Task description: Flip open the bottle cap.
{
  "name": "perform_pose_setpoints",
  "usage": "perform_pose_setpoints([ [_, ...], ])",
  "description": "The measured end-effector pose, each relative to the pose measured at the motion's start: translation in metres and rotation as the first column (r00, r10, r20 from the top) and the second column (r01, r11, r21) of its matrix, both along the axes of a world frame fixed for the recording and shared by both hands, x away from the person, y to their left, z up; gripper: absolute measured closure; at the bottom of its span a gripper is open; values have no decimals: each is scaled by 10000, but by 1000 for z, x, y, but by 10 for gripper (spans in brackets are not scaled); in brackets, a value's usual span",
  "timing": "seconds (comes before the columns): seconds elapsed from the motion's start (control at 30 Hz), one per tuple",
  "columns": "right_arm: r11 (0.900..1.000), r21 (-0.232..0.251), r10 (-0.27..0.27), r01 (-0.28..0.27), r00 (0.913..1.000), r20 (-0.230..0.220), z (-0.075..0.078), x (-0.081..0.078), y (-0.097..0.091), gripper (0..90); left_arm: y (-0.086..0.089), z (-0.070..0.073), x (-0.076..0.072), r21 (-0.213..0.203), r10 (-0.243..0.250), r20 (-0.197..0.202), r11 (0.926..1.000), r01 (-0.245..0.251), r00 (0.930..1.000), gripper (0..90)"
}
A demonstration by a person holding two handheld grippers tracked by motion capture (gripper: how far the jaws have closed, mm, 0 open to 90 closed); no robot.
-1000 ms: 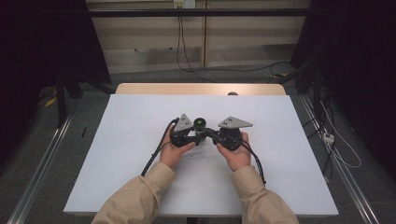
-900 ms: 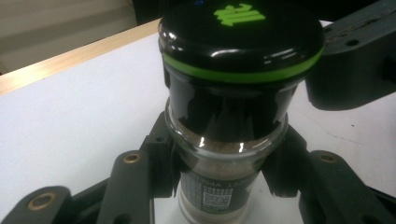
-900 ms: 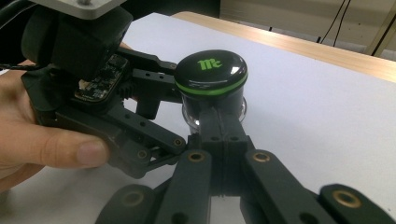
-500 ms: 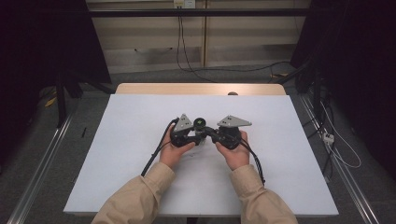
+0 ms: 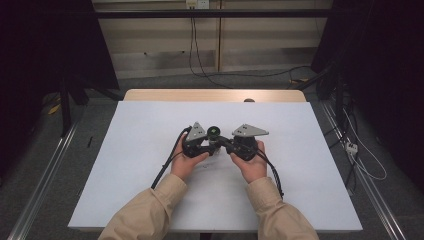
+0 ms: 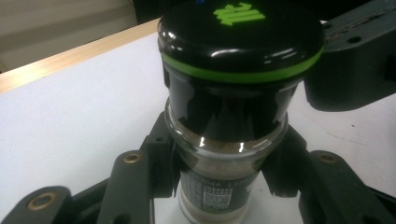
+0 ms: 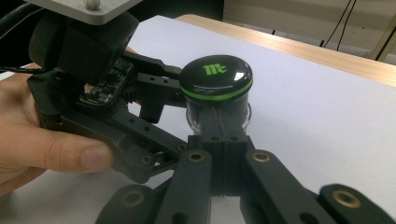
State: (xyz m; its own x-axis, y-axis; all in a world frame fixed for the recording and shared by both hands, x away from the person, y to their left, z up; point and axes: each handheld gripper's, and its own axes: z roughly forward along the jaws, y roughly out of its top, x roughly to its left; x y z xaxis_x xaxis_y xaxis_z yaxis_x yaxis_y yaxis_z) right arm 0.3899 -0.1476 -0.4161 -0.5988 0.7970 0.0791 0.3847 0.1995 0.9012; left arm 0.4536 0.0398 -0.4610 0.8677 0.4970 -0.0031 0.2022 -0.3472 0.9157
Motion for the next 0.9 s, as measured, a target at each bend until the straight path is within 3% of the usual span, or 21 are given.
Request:
perform_pose_setpoints([
  [0.9, 9999, -112, -10, 13, 9998, 205, 7, 0, 1, 900, 0, 0, 0, 41, 53, -5, 10000, -53, 10000, 535],
])
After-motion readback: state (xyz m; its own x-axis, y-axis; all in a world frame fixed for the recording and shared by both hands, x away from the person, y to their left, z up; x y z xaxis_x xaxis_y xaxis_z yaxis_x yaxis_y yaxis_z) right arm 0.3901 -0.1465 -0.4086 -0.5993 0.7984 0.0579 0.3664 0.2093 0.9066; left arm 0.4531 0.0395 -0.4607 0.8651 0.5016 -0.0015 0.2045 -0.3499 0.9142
